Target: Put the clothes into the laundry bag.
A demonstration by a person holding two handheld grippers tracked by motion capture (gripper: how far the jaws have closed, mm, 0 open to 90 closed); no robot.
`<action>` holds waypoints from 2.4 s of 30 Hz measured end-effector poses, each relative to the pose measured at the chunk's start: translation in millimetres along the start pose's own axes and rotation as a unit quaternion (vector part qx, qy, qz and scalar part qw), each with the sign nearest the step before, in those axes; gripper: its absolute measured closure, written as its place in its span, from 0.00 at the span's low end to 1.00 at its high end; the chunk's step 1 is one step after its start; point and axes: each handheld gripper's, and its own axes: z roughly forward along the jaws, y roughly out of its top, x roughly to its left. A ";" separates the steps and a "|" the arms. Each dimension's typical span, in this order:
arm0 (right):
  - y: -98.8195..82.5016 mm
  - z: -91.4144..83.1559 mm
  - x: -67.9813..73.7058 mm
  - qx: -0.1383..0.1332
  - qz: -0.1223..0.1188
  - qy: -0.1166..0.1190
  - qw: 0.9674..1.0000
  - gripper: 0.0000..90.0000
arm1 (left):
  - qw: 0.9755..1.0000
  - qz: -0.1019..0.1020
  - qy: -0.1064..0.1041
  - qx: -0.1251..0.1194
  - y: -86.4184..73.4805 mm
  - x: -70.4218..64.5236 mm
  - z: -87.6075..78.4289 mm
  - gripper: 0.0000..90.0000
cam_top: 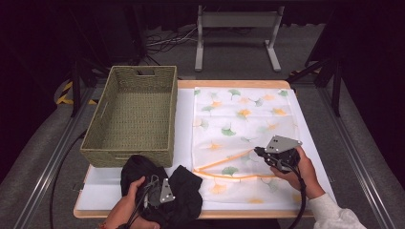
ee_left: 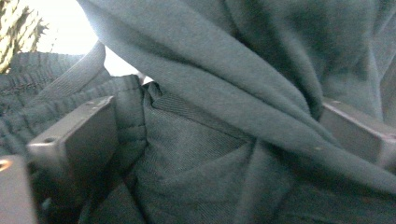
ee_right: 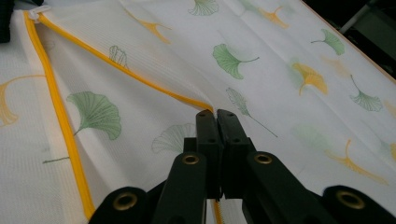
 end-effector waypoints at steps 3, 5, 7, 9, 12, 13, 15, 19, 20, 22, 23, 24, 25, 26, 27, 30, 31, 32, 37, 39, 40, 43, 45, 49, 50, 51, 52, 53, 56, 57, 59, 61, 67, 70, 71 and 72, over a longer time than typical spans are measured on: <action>0.5 -2.3 -0.1 -0.003 0.000 0.000 1.000 0.99 | 1.000 0.003 -0.009 -0.009 -2.2 2.0 -5.9 0.17; 1.0 -4.0 -0.3 -0.007 0.000 0.001 1.000 0.99 | 0.999 -0.019 -0.028 -0.032 -6.1 7.9 -13.5 0.34; 1.6 -4.8 -0.7 -0.010 0.003 0.002 1.000 0.99 | 0.997 -0.045 -0.029 -0.054 -11.4 15.8 -16.7 0.62; 1.9 -4.4 -0.9 -0.010 0.004 0.003 1.000 0.99 | 0.996 -0.052 -0.043 -0.065 -15.0 21.0 -16.0 0.68; 2.6 -4.0 -0.6 -0.010 0.003 0.003 1.000 0.99 | 0.998 -0.032 -0.020 -0.057 -10.6 16.0 -16.9 0.72; 2.9 -4.3 -0.6 -0.011 0.003 0.002 1.000 0.99 | 0.998 -0.034 -0.015 -0.060 -9.9 13.9 -16.5 0.74; 3.8 -4.8 -1.3 -0.014 0.005 0.001 1.000 0.99 | 0.996 -0.042 -0.011 -0.076 -10.5 13.3 -16.9 0.78; 7.7 -7.2 -3.4 -0.025 0.010 0.000 1.000 0.99 | 0.990 -0.069 -0.001 -0.125 -7.9 12.5 -20.4 0.84; 8.5 -7.6 -4.0 -0.026 0.012 0.001 1.000 0.99 | 0.987 -0.071 -0.005 -0.142 -5.1 12.5 -22.6 0.84; 10.8 -8.3 -4.9 -0.030 0.016 0.003 0.999 0.99 | 0.981 -0.078 -0.013 -0.175 1.2 13.0 -27.8 0.85; 10.8 -8.3 -4.9 -0.030 0.016 0.003 0.999 0.99 | 0.981 -0.078 -0.013 -0.175 1.2 13.0 -27.8 0.85; 11.7 -7.6 -5.1 -0.031 0.016 0.002 0.999 0.99 | 0.979 -0.077 -0.017 -0.190 4.5 12.8 -30.3 0.85; 11.8 -7.3 -5.3 -0.031 0.016 0.001 0.999 0.99 | 0.974 -0.076 -0.021 -0.210 10.9 11.3 -33.8 0.85; 11.8 -6.9 -5.6 -0.030 0.017 0.001 0.999 0.99 | 0.973 -0.068 -0.029 -0.221 17.8 9.2 -35.6 0.85; 11.8 -6.2 -6.1 -0.029 0.017 0.001 0.999 0.99 | 0.971 -0.063 -0.031 -0.228 22.3 7.4 -36.3 0.85; 12.5 -5.1 -6.2 -0.028 0.019 -0.001 0.999 0.99 | 0.969 -0.040 -0.038 -0.242 42.0 0.8 -35.2 0.85; 12.8 -4.9 -6.2 -0.029 0.019 -0.001 0.999 0.99 | 0.967 -0.032 -0.038 -0.248 53.7 -2.6 -32.9 0.85; 13.8 -4.7 -6.2 -0.029 0.019 -0.001 0.999 0.99 | 0.966 -0.024 -0.040 -0.256 65.2 -5.9 -30.0 0.85; 20.3 -4.1 -8.0 -0.038 0.024 -0.002 0.999 0.99 | 0.959 0.002 -0.059 -0.276 95.1 -10.8 -28.3 0.89; 21.7 -3.9 -8.8 -0.040 0.026 -0.002 0.999 0.99 | 0.955 0.002 -0.069 -0.288 106.5 -11.2 -28.4 0.89; 22.3 -3.9 -9.0 -0.041 0.026 -0.003 0.999 0.99 | 0.954 0.006 -0.069 -0.291 111.9 -12.6 -27.7 0.89; 22.8 -4.4 -8.9 -0.042 0.026 -0.006 0.999 0.99 | 0.953 0.021 -0.079 -0.291 124.2 -17.7 -21.6 0.89; 23.1 -5.8 -9.0 -0.044 0.025 -0.010 0.999 0.99 | 0.954 0.032 -0.084 -0.284 132.9 -22.3 -14.1 0.89; 24.3 -8.5 -9.7 -0.051 0.025 -0.015 0.998 0.99 | 0.952 0.033 -0.092 -0.290 149.1 -26.7 -6.5 0.90; 24.9 -9.6 -9.8 -0.053 0.025 -0.016 0.998 0.99 | 0.951 0.033 -0.093 -0.295 153.6 -27.6 -5.8 0.90; 25.8 -10.8 -9.7 -0.056 0.025 -0.016 0.998 0.99 | 0.951 0.034 -0.086 -0.295 158.3 -29.1 -4.9 0.90; 26.7 -11.9 -9.6 -0.058 0.025 -0.015 0.998 0.99 | 0.952 0.035 -0.079 -0.293 163.1 -29.9 -3.4 0.90; 27.6 -13.1 -9.4 -0.059 0.024 -0.016 0.998 0.99 | 0.952 0.032 -0.082 -0.293 167.5 -30.5 -0.9 0.90; 29.8 -15.7 -8.6 -0.063 0.022 -0.016 0.998 0.99 | 0.954 0.027 -0.072 -0.291 178.8 -31.6 8.0 0.90; 30.0 -16.1 -8.4 -0.063 0.022 -0.016 0.998 0.99 | 0.954 0.022 -0.069 -0.290 181.6 -31.1 11.0 0.90; 30.4 -17.4 -8.0 -0.064 0.019 -0.017 0.998 0.99 | 0.954 0.021 -0.057 -0.292 186.8 -29.3 16.3 0.90; 30.4 -18.6 -7.8 -0.061 0.019 -0.018 0.998 0.99 | 0.956 0.016 -0.051 -0.290 192.3 -24.6 21.8 0.90; 28.3 -19.3 -9.5 -0.056 0.018 -0.020 0.998 0.99 | 0.955 -0.007 -0.045 -0.294 204.0 -21.8 31.3 0.90; 28.4 -20.9 -9.3 -0.057 0.018 -0.021 0.998 0.99 | 0.955 -0.017 -0.042 -0.294 212.8 -21.4 35.5 0.90; 28.5 -21.2 -9.2 -0.058 0.017 -0.021 0.998 0.99 | 0.954 -0.024 -0.039 -0.296 218.7 -22.5 37.1 0.90; 28.5 -21.4 -9.3 -0.058 0.018 -0.022 0.998 0.99 | 0.954 -0.025 -0.037 -0.298 220.7 -23.1 37.2 0.90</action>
